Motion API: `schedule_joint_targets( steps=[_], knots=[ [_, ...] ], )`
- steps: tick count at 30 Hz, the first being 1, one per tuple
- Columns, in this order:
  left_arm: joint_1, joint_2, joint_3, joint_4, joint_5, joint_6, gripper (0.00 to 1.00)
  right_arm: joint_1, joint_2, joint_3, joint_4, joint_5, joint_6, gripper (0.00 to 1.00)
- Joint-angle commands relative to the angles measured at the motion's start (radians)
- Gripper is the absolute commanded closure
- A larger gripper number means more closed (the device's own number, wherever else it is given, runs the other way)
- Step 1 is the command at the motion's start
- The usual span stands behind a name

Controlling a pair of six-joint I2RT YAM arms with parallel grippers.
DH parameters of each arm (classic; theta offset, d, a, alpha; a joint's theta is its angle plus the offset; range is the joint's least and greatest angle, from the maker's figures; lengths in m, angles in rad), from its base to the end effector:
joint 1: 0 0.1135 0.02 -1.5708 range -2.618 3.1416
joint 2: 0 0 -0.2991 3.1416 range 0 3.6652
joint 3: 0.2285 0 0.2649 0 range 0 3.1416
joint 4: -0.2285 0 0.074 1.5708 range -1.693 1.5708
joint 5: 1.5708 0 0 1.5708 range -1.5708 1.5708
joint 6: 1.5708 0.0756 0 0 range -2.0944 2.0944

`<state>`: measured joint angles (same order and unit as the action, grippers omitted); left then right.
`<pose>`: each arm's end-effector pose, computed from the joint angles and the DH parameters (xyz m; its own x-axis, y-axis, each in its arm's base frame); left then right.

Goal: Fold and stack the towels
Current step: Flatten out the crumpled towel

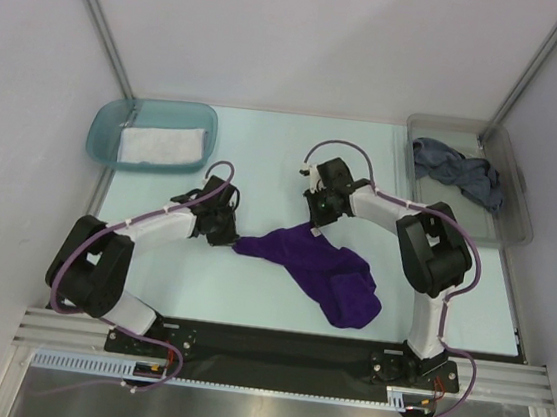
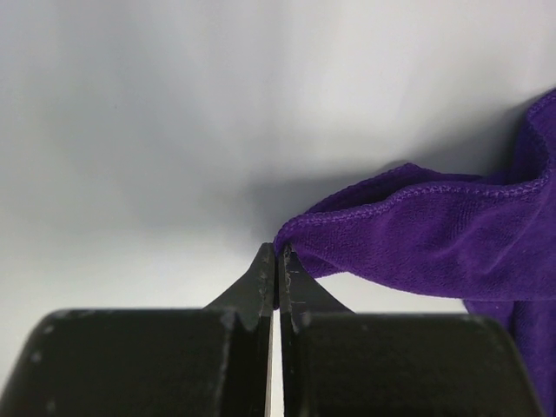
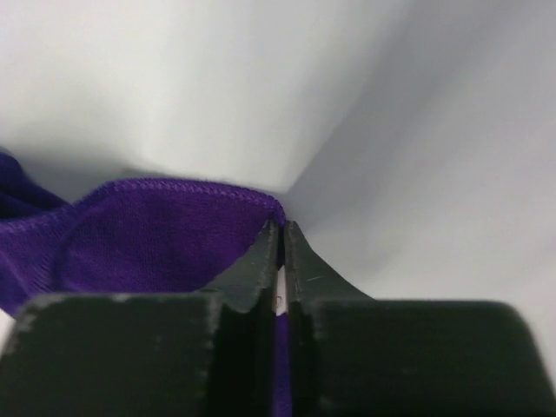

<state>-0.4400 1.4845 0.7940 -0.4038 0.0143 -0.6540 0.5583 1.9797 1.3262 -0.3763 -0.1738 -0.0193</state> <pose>0.2709 -0.1287 0.1605 -0.9008 -0.2483 -0.3563 -0.1464 0.9460 -0.2891 0.3804 0.2530 0.1515 -0.7154 -0.4692 -0.5178 -0.6112 0.7793 0.1383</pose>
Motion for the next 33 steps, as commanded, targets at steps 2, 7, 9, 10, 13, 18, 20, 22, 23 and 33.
schedule_joint_targets(
  steps=[2, 7, 9, 10, 13, 18, 20, 22, 23, 33],
  knots=[
    [0.003, -0.036, 0.036, 0.048, 0.029, 0.028, 1.0, -0.014, 0.007, 0.005, -0.03, 0.008, 0.005, 1.0],
    [0.004, -0.102, 0.247, -0.004, 0.033, 0.132, 1.0, -0.05, -0.21, 0.054, -0.073, 0.114, 0.08, 1.0],
    [0.003, -0.153, 0.316, -0.02, 0.058, 0.172, 1.0, -0.054, -0.319, 0.062, -0.087, 0.167, 0.11, 1.0],
    [0.003, -0.209, 0.379, -0.018, 0.073, 0.21, 1.0, -0.055, -0.441, 0.076, -0.088, 0.174, 0.119, 1.0],
    [0.003, -0.306, 0.48, 0.003, 0.188, 0.257, 1.0, -0.049, -0.659, 0.105, -0.118, 0.272, 0.139, 1.0],
    [-0.015, -0.487, 0.573, 0.002, 0.406, 0.255, 1.0, 0.029, -1.0, 0.058, -0.099, 0.315, 0.096, 1.0],
    [-0.051, -0.542, 0.561, 0.034, 0.478, 0.211, 1.0, 0.058, -1.169, 0.01, -0.057, 0.291, 0.085, 1.0],
    [-0.077, -0.627, 0.518, 0.077, 0.547, 0.151, 0.99, 0.083, -1.272, -0.059, -0.03, 0.28, 0.11, 1.0],
    [-0.097, -0.651, 0.501, 0.127, 0.565, 0.13, 1.0, 0.084, -1.312, -0.074, -0.021, 0.258, 0.125, 1.0],
    [-0.151, -0.687, 0.565, 0.142, 0.612, 0.034, 1.0, 0.039, -1.434, -0.042, 0.023, 0.092, 0.24, 1.0]
  ],
)
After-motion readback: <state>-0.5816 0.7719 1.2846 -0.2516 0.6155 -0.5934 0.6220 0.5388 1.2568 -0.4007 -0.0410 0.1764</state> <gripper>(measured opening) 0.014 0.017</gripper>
